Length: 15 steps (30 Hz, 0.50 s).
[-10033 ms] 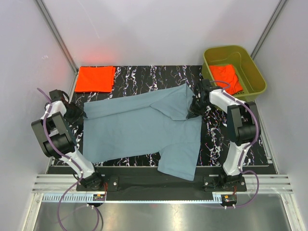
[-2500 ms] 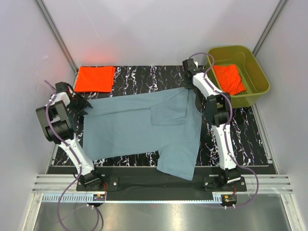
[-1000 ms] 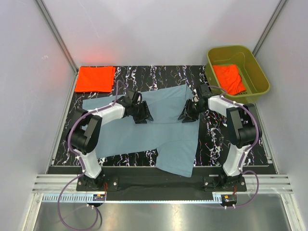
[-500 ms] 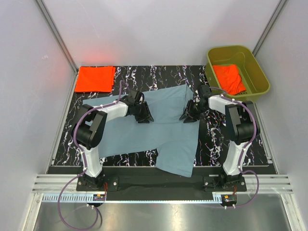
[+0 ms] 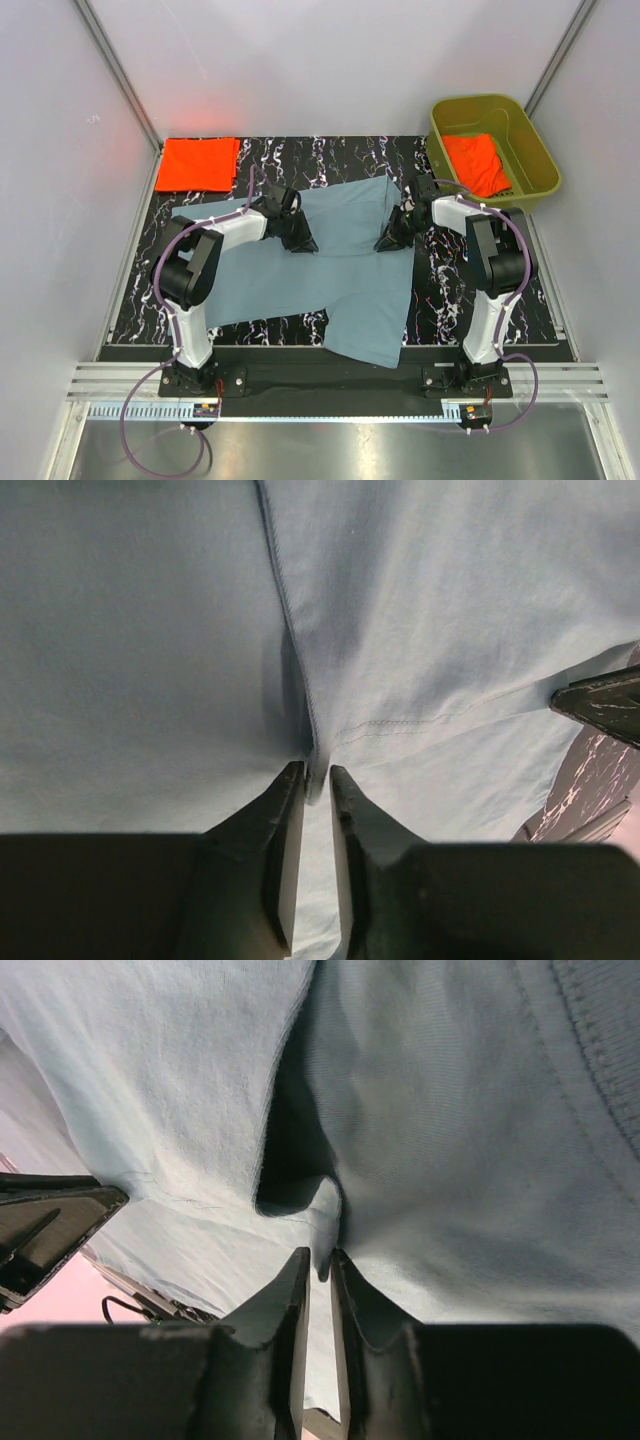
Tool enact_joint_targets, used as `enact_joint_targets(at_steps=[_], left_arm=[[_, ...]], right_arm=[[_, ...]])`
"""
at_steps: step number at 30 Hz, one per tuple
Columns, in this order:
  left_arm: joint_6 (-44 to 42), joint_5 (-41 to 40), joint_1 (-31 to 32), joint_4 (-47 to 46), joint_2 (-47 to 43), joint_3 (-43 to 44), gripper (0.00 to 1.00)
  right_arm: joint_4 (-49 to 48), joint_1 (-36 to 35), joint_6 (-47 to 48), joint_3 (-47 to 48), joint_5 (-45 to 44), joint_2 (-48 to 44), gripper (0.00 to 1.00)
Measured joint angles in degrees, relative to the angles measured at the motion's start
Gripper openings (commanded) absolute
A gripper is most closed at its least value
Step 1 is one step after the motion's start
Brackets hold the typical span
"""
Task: Fold and stack the t-shirts
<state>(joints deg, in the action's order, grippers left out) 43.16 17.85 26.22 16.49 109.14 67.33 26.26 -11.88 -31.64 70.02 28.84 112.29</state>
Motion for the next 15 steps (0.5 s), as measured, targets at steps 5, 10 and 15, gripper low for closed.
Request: enact_joint_targets(at_steps=[5,10,15], left_arm=[[0.4,0.0,0.0,0.0,0.1,0.5,0.0],[0.4,0.1,0.0,0.5,0.1,0.5,0.0],[0.4,0.1,0.0,1.0,0.1,0.5,0.0]], right_arm=[[0.0,0.0,-0.3,0.0,0.4,0.0,0.0],[-0.1,0.0,-2.3,-2.8,0.8,-3.0,0.0],[0.1,0.0,-5.1,-6.7,0.8,-7.8,0.0]])
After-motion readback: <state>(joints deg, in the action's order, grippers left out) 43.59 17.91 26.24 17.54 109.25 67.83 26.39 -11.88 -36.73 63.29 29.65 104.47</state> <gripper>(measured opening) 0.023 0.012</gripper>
